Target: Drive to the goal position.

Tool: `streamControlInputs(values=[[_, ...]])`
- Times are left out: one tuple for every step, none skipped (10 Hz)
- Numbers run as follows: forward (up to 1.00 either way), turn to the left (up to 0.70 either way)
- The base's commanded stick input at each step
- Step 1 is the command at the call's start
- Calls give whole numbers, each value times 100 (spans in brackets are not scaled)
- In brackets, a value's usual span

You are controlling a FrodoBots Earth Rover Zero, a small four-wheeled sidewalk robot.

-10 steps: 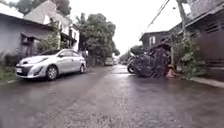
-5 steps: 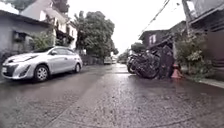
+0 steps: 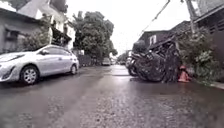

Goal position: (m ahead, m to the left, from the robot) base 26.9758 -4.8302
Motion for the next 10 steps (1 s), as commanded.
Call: streamControlInputs(values=[[100,0],[100,27],[100,27],[100,0],[100,0],[100,0],[100,0],[100,0],[100,0],[100,0]])
